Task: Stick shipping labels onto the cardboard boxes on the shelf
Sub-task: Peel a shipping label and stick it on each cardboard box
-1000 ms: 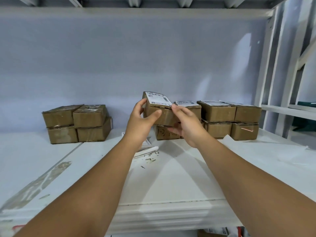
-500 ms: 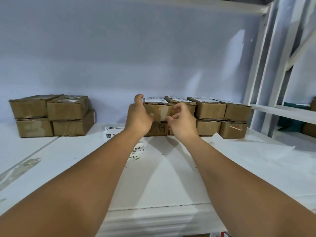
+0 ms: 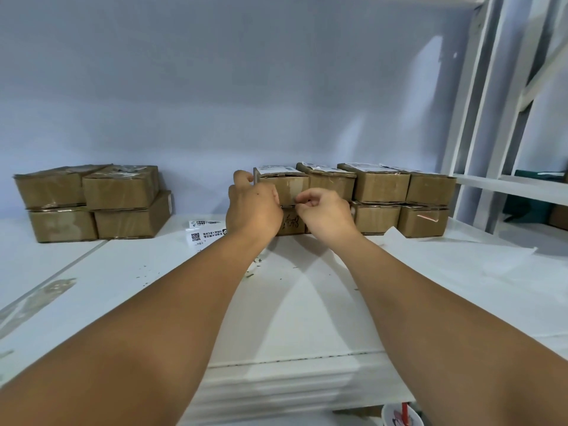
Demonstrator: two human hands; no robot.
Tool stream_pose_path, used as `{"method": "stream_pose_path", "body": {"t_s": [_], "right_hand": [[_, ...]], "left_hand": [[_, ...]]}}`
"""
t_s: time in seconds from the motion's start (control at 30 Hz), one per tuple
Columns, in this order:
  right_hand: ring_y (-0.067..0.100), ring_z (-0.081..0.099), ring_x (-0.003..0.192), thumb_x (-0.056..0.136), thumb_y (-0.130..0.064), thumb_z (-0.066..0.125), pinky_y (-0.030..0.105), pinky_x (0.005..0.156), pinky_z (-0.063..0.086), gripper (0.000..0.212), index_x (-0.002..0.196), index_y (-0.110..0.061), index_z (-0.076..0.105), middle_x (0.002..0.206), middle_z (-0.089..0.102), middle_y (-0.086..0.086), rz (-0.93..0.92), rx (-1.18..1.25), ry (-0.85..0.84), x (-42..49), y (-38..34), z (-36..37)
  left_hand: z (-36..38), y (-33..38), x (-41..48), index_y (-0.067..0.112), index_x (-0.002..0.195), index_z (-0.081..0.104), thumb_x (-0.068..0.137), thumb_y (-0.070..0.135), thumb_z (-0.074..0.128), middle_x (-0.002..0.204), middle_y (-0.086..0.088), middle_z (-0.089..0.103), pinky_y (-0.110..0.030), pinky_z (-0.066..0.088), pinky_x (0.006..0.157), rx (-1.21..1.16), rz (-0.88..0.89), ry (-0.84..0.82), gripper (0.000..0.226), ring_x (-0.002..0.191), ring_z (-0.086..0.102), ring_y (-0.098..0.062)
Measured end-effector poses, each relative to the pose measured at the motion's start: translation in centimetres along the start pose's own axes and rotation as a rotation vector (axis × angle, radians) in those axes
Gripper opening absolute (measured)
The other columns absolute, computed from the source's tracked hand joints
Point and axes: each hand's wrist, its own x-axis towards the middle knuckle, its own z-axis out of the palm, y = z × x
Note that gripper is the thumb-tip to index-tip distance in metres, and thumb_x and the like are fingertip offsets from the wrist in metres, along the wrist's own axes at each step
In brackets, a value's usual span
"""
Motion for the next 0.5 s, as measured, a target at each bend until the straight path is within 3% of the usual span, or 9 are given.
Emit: {"method": "stream_pose_path", "body": {"t_s": [0.2,0.33,0.4,0.5], "right_hand": [[0.009,0.053,0.086,0.087,-0.016,0.057,0.020,0.080,0.041,0.026,0.110,-0.022,0.069,0.069,0.053,-0.018,0.007,-0.007,-0.030,0.2,0.3,0.3],[0.011,0.054,0.082,0.086,-0.016,0.056,0.020,0.066,0.040,0.039,0.123,-0.025,0.062,0.067,0.052,-0.016,0.017,-0.056,-0.122,0.2,0.7,0.6],[0.012,0.054,0.086,0.086,-0.018,0.057,0.021,0.069,0.038,0.043,0.128,-0.025,0.058,0.071,0.053,-0.014,0.034,-0.072,-0.135,0.3,0.9,0.7],[0.013,0.052,0.086,0.087,-0.019,0.056,0.020,0.062,0.037,0.046,0.132,-0.026,0.055,0.070,0.049,-0.014,0.046,-0.084,-0.161,0.3,1.0,0.8]], "left_hand": [[0.3,-0.4,0.3,0.006,0.102,0.066,0.086,0.004,0.046,0.119,-0.015,0.046,-0.034,0.047,0.089,0.005,-0.038,-0.118,0.027,0.103,0.054,-0.032],[0.4,-0.4,0.2,0.006,0.114,0.062,0.086,0.006,0.046,0.118,-0.015,0.058,-0.030,0.044,0.084,0.065,-0.015,-0.198,0.032,0.107,0.054,-0.030],[0.4,-0.5,0.2,0.007,0.118,0.061,0.087,0.009,0.046,0.119,-0.014,0.059,-0.030,0.044,0.086,0.073,-0.014,-0.221,0.034,0.109,0.053,-0.030],[0.2,-0.5,0.3,0.007,0.113,0.063,0.086,0.012,0.047,0.119,-0.015,0.057,-0.032,0.047,0.087,0.078,-0.014,-0.225,0.032,0.107,0.054,-0.031]]}}
